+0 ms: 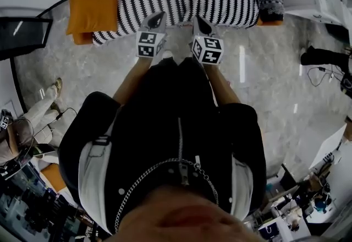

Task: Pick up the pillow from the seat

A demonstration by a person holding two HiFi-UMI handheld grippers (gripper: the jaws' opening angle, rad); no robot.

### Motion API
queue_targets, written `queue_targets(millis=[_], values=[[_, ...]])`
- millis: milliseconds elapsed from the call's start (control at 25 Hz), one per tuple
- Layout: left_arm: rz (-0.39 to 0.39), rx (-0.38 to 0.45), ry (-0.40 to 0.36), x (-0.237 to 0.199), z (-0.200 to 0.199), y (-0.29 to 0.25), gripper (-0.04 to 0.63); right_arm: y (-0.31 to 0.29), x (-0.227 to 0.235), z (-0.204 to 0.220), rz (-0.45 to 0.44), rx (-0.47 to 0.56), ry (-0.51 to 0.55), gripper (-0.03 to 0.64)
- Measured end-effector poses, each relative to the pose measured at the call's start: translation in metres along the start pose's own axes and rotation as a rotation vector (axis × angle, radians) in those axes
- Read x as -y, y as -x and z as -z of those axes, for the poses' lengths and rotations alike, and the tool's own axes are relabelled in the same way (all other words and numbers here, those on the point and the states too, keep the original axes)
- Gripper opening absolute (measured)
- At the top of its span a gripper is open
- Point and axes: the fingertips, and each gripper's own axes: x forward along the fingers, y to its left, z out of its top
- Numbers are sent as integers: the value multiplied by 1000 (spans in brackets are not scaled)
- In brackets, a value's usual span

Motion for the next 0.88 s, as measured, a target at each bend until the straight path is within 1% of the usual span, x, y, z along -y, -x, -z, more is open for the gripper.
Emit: queue_targets(millis=[120,440,600,760,880], values=[[-3,3,1,-6,-3,-2,9,-4,-3,-4,1,3,3,3],[-8,1,-11,-5,-10,-11,9,-10,5,-12,-3,-3,1,3],[-29,4,-14,-8,-9,-12,9,-18,7,-11,-25,-16,0,3],[-64,-1,-17,-25,-21,-4,9,-31,-11,-22,-65,-11,27,3],[-79,0,-19,-28,-28,-18,9,-42,-5,-34,-86,1,33,3]])
